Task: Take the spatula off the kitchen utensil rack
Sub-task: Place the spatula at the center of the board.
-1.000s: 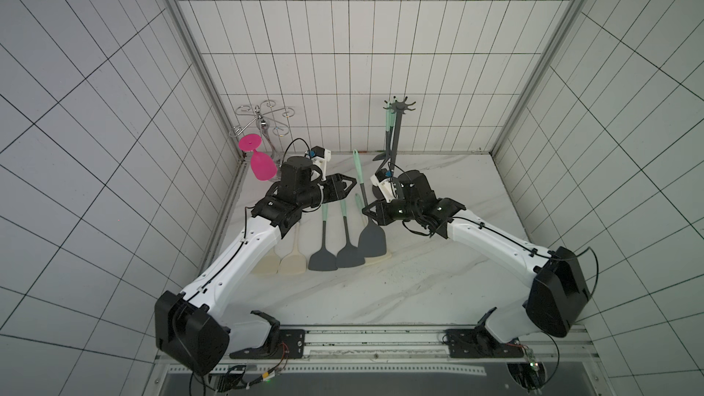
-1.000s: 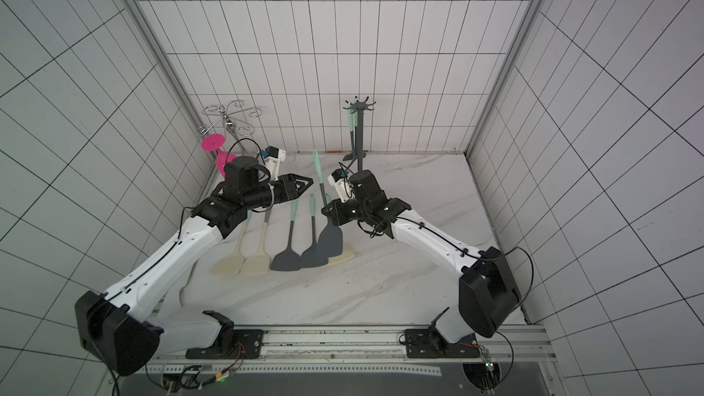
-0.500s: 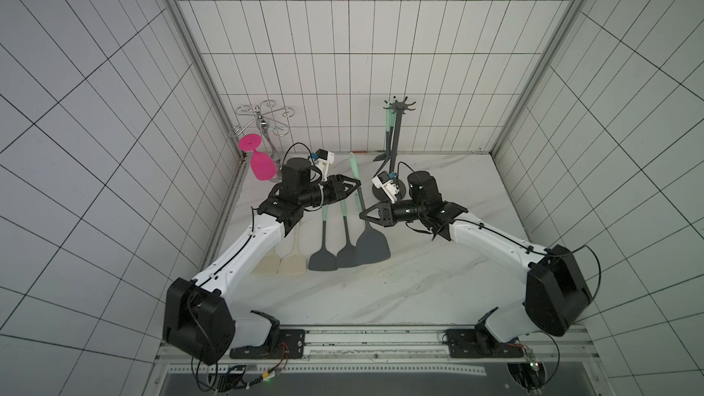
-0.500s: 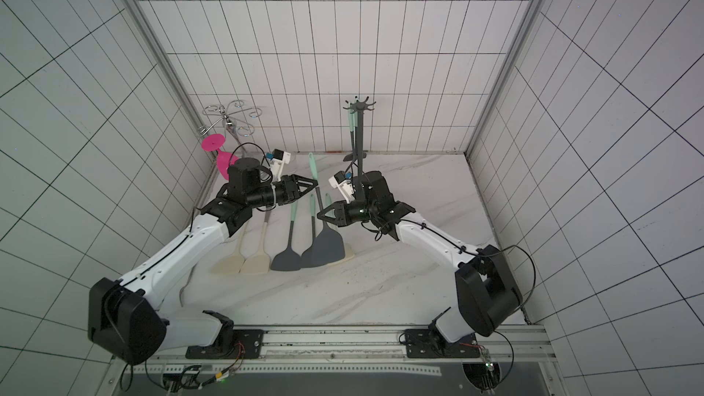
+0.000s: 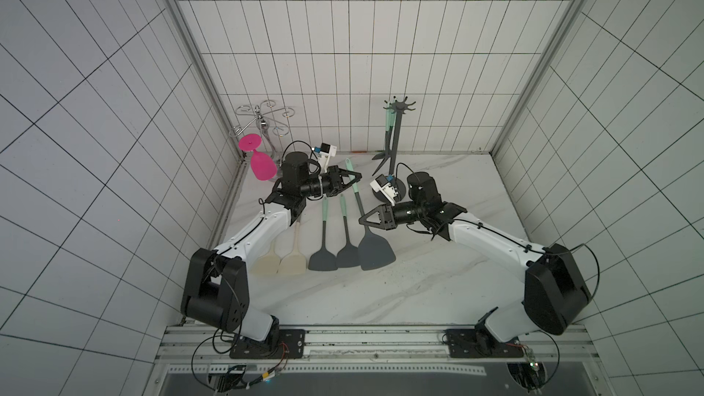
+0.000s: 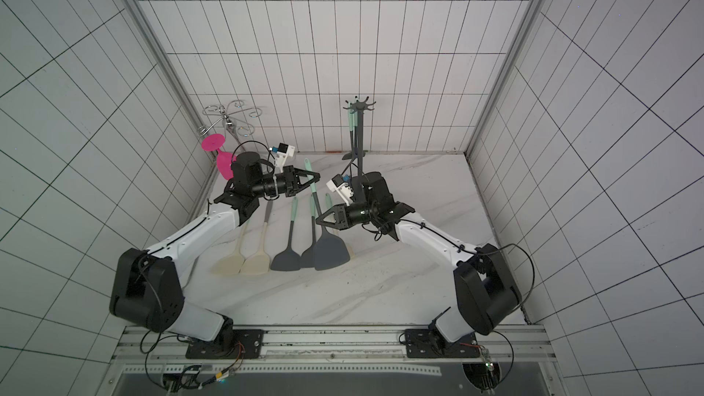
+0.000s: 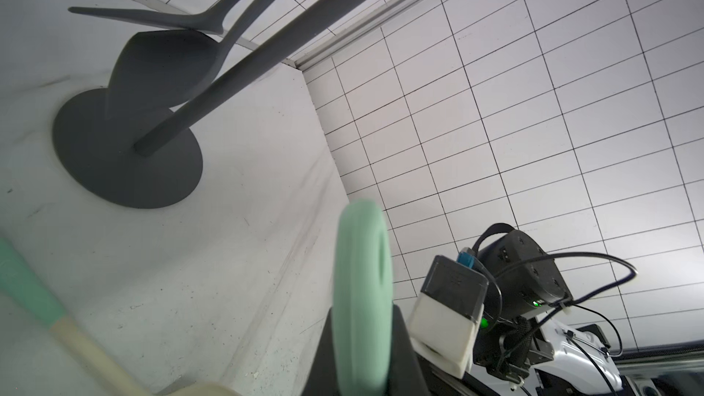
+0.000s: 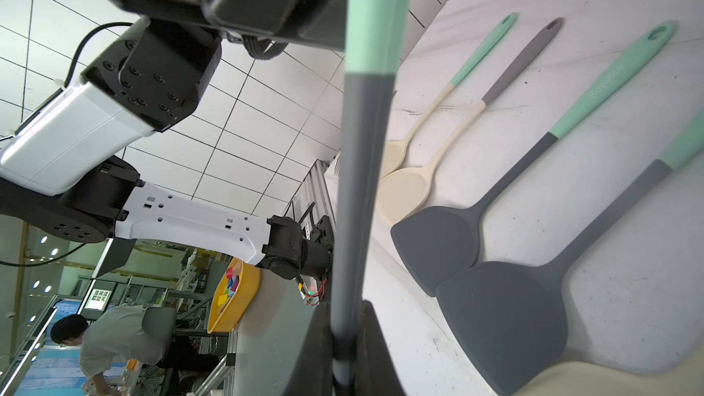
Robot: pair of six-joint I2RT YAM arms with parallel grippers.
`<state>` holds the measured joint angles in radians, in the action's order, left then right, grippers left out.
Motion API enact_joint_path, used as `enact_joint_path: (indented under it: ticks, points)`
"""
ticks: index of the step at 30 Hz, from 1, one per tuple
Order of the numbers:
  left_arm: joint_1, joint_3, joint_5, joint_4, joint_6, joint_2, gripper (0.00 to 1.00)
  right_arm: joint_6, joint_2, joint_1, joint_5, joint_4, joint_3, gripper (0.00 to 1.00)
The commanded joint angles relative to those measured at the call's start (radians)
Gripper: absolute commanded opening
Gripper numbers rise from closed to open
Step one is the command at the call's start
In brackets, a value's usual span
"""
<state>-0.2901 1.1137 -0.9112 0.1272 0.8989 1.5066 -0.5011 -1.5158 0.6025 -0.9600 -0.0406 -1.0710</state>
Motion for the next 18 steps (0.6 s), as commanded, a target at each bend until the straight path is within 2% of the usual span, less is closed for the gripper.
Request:
enact_joint_path:
  ticks: [1,5,6,7,10,18]
  points:
    - [0.009,0.033,0.029,-0.076,-0.033,-0.024,0.00,0.096,0.019,-0.005,0.192,0.188,-0.056,0.39]
    - [0.008,0.084,0.295,-0.421,-0.218,-0.072,0.00,0.198,0.062,0.019,0.626,0.439,-0.149,0.51]
    - [0.008,0.084,0.344,-0.462,-0.234,-0.079,0.00,0.216,0.069,0.032,0.713,0.477,-0.172,0.52]
    - [0.008,0.080,0.368,-0.479,-0.241,-0.084,0.00,0.233,0.072,0.045,0.746,0.493,-0.192,0.52]
    - [0.007,0.060,0.365,-0.477,-0.228,-0.091,0.00,0.253,0.060,0.093,0.761,0.513,-0.250,0.53]
    - [-0.003,0.052,0.335,-0.454,-0.190,-0.106,0.00,0.260,-0.104,0.195,0.668,0.527,-0.396,0.55]
